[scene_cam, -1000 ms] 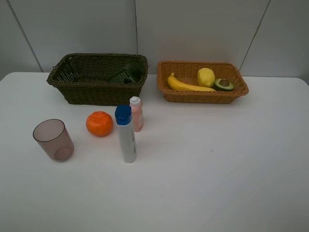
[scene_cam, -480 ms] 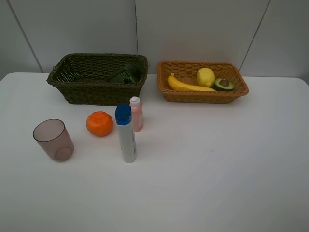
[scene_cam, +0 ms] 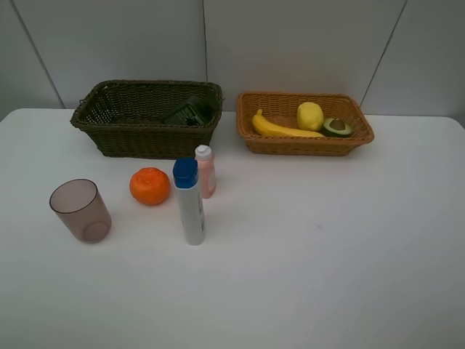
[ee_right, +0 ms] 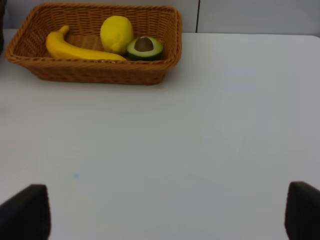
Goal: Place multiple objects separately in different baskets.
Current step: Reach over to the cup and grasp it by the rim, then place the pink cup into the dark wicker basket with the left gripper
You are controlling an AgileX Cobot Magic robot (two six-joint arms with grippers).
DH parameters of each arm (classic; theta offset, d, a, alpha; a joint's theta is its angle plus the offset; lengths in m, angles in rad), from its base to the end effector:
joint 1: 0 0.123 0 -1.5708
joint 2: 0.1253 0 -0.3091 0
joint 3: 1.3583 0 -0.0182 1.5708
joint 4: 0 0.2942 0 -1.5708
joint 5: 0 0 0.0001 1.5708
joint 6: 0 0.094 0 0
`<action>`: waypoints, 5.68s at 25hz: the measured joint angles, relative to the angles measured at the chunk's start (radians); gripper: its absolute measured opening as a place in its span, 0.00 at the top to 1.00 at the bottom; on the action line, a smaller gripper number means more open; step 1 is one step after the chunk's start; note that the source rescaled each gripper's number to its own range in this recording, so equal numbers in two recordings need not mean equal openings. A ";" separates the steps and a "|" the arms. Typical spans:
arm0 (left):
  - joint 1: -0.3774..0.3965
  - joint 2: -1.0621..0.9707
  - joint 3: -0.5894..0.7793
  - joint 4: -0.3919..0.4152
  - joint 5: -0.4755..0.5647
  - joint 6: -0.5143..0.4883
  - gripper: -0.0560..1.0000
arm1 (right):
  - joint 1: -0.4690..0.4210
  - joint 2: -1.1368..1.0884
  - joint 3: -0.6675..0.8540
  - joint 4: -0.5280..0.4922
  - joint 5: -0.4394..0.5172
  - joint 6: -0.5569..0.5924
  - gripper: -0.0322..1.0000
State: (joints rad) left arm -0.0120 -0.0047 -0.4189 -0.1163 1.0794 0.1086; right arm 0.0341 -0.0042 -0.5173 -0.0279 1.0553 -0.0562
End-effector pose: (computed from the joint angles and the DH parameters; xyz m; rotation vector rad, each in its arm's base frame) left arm 0.0197 -0.0099 0.2697 0.1300 2.1305 -0.0851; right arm 0.0089 -0.0020 0.3028 -0.0895 2.0154 -0.0473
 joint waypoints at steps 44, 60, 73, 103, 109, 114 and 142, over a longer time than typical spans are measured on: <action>0.000 0.813 -0.342 -0.004 -0.006 0.026 0.00 | 0.000 0.000 0.000 -0.001 -0.003 0.000 0.02; 0.000 1.260 -0.350 -0.004 -0.220 0.081 0.00 | 0.000 0.000 0.000 -0.002 -0.003 0.000 0.02; -0.008 1.470 -0.350 -0.052 -0.344 0.145 0.00 | 0.000 0.000 0.000 -0.002 -0.003 0.000 0.02; -0.040 1.680 -0.350 -0.053 -0.489 0.148 0.30 | 0.000 0.000 0.000 -0.002 -0.006 0.000 0.02; -0.040 1.680 -0.350 -0.053 -0.499 0.148 0.93 | 0.000 0.000 0.000 -0.002 -0.006 0.000 0.02; -0.040 1.680 -0.350 -0.053 -0.503 0.136 0.95 | 0.000 0.000 0.000 -0.002 -0.006 0.000 0.02; -0.040 1.636 -0.535 -0.053 -0.206 0.127 0.95 | 0.000 0.000 0.000 -0.002 -0.007 0.000 0.02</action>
State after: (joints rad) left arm -0.0518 1.6315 -0.9537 -0.1691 0.8733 0.2357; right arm 0.0341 -0.0042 -0.5173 -0.0296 1.0484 -0.0562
